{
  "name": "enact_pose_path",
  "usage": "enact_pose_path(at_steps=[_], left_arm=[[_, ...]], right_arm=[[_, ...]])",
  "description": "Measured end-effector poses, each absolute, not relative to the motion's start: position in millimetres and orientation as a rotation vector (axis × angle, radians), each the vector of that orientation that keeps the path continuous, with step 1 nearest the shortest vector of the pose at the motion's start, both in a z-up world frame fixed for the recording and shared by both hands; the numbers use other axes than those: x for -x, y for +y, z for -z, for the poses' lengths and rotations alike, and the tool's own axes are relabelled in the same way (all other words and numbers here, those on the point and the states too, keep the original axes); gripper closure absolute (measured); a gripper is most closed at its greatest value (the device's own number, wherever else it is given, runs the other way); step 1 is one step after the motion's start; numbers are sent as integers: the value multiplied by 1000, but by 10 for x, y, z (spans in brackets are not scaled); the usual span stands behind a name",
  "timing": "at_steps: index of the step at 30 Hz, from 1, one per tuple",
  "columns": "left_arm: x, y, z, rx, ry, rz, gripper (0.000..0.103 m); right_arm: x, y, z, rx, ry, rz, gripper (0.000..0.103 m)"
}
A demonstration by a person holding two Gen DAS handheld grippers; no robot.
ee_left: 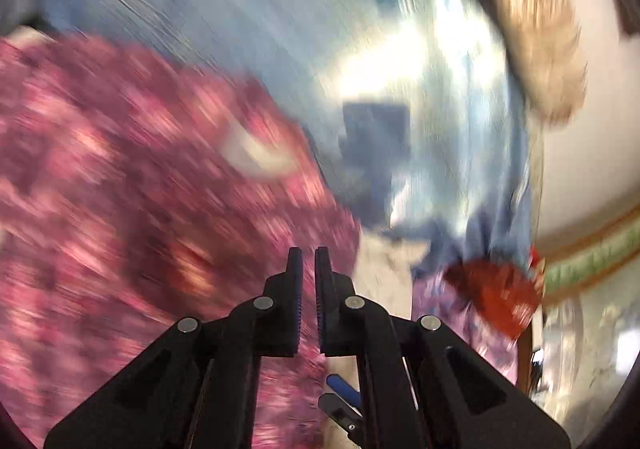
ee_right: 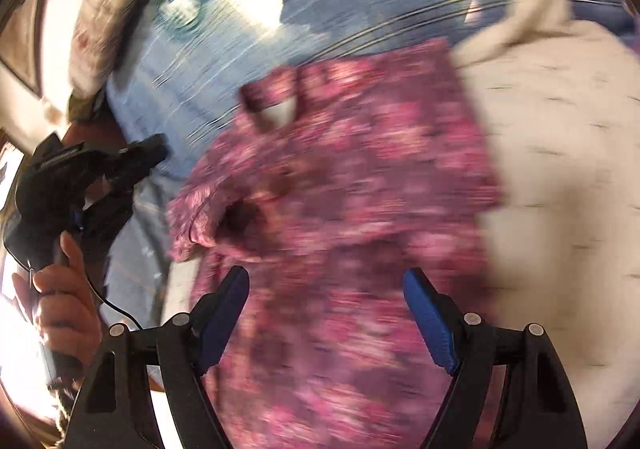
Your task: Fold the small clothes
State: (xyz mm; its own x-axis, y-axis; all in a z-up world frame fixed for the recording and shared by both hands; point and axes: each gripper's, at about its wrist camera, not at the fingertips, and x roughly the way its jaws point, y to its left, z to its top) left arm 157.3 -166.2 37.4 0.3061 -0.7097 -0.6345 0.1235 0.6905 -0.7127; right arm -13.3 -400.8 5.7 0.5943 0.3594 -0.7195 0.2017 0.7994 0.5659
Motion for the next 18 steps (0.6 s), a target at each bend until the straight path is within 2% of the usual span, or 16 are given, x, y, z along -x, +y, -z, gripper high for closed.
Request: enact_pose_path(at_steps=[2,5,8,10,11,12,14,16,18], left_arm=[[-1512,-2154,-68,555,1242,624,99],[-1352,-2474,197,552,1362,686,99],[-1174,-2172,-122,482,1220,697,99],[-1152,-1722,-362,467,1120,674,94],[-1193,-1529,-435,455,1089,644,80],[-1245,-1293,-461,440,1065,598,52],[-1263,-672,-512,389,1006,439,28],[-1280,-160,-474,369,982,323,28],[-1348,344,-296,435,1032,284,28]], right_arm=[[263,-4211,-33,-673,943,-53,22],[446,-4478,-62,-681,918,6,21],[425,-4482,-136,-649,890,-7,21],[319,-4348,-175,-652,881,-53,21],[220,-4246,-183,-665,877,-89,21],[88,-4114,-198,-678,881,-127,21],[-201,-3819,-172,-712,897,-223,21],[-480,-3520,-125,-755,922,-303,19],[-796,-3181,-17,-797,969,-356,15]])
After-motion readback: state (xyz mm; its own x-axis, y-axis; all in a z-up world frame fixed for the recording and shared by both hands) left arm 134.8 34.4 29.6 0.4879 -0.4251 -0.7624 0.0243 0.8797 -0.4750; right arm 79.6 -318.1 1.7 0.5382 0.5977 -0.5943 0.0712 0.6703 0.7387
